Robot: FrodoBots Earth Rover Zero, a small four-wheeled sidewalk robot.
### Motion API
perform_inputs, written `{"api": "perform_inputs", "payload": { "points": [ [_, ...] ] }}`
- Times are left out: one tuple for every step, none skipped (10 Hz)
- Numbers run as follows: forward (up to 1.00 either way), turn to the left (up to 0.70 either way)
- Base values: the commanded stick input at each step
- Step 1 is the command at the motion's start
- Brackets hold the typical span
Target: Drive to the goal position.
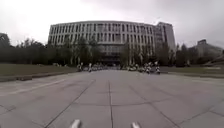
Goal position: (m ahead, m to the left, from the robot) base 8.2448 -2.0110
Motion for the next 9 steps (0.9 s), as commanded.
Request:
{"api": "perform_inputs", "payload": {
  "points": [
    [0.70, 0.00],
    [0.70, 0.00],
    [0.70, 0.00],
    [0.70, 0.00],
    [0.70, 0.00],
    [0.70, 0.00],
    [0.70, 0.00],
    [0.70, -0.01],
    [0.70, -0.28]
  ]
}}
